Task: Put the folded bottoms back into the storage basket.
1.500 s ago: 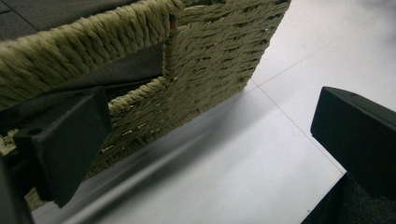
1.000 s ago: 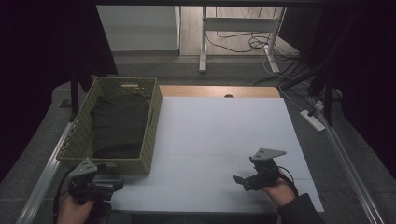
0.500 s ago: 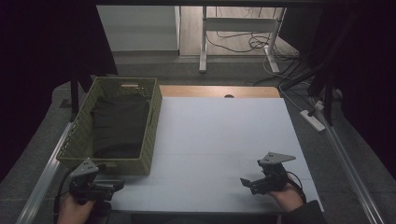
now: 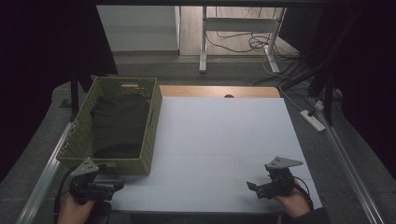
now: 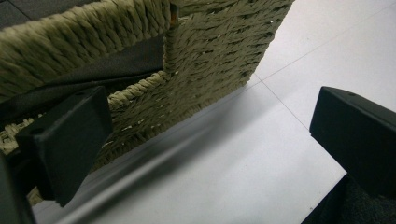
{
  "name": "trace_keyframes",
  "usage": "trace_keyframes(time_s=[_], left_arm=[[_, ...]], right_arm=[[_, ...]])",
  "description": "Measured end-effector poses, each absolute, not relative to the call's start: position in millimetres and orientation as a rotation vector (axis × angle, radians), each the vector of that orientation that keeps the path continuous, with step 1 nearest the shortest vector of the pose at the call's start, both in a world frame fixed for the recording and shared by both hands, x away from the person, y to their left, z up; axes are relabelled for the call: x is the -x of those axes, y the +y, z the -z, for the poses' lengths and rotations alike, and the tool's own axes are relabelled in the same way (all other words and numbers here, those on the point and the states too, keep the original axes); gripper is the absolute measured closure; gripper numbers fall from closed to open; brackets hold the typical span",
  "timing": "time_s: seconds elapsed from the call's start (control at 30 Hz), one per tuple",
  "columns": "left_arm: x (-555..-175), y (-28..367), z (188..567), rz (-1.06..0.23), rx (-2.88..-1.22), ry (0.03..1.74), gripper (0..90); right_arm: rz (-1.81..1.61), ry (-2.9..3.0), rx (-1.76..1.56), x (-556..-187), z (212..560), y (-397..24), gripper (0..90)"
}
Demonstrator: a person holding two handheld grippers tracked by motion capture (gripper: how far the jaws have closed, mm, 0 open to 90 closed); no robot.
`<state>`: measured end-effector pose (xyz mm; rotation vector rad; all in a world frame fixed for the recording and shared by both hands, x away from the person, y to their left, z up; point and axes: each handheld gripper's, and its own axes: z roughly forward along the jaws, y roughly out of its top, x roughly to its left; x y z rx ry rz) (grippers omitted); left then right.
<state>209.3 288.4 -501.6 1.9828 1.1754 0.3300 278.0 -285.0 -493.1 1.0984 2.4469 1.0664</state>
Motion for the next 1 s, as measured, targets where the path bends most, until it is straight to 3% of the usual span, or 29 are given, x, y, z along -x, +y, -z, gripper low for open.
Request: trace_keyframes(time_s=[1.0], left_arm=[[-210.1, 288.3, 501.9, -0.324, -1.988, 1.175, 0.5]], right_arm=[[-1.065, 2.34, -1.195, -257.2, 484.8, -316.6, 0.0]])
